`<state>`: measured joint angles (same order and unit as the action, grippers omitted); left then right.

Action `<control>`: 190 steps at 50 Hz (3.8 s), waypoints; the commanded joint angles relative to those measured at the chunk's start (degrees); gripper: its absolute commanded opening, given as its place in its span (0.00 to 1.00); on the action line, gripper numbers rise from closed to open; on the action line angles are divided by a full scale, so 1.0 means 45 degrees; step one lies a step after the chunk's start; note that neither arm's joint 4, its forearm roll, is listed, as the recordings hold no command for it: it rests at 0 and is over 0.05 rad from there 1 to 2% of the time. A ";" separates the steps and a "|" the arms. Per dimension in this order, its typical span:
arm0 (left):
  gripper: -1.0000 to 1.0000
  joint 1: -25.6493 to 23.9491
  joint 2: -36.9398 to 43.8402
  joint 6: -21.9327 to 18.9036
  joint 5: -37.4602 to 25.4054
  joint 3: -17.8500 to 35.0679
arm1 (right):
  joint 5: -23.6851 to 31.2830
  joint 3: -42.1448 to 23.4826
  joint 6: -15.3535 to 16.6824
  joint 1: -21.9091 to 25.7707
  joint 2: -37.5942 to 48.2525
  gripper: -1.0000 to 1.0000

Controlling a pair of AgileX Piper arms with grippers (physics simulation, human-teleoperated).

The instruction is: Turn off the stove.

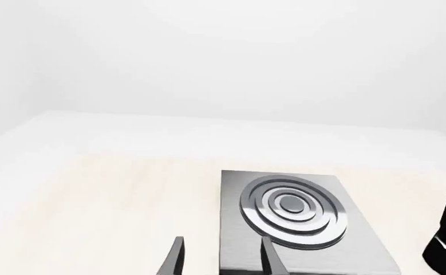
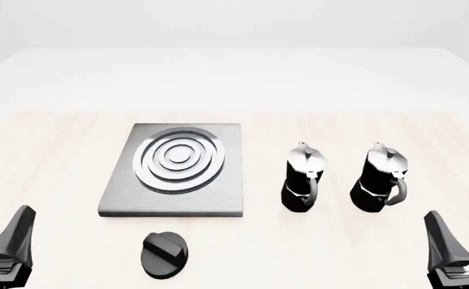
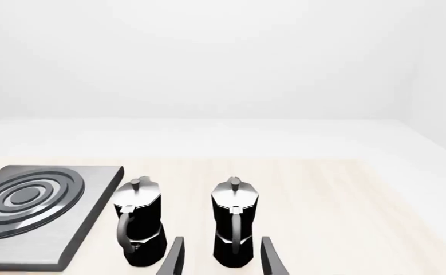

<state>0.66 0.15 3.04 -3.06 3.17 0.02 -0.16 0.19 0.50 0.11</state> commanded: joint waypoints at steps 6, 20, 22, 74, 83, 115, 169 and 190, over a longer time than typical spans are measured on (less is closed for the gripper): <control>1.00 -0.0211 0.0148 -0.0754 0.0697 -0.0676 | -0.0037 -0.0019 -0.0048 -0.0163 0.0040 1.00; 1.00 -0.0490 0.1556 -0.0665 0.1717 -0.0412 | -0.0089 -0.0001 -0.0113 -0.0158 0.0061 1.00; 1.00 -0.0618 0.2151 -0.0705 0.2002 -0.0255 | -0.0092 -0.0004 -0.0124 -0.0164 0.0057 1.00; 1.00 -0.6164 1.0106 0.3629 -0.2589 0.4422 | -0.0038 0.0021 -0.0272 0.0047 0.0019 1.00; 1.00 -0.7018 1.0429 0.5297 -0.2298 0.4019 | -0.0018 0.0022 -0.0309 0.0050 0.0019 1.00; 1.00 -0.7032 1.2026 0.8723 0.1635 0.1123 | -0.0001 0.0024 -0.0263 0.0189 0.0036 1.00; 1.00 -0.7296 1.5965 0.9333 0.5985 0.1210 | 0.0068 0.0025 -0.0413 0.0307 0.0000 1.00; 1.00 -0.7569 1.7191 0.9548 0.7128 0.1381 | 0.0058 0.0028 -0.0458 0.0261 0.0029 1.00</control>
<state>-32.89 74.88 45.57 26.65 9.03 0.27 -0.04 -1.77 1.76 0.22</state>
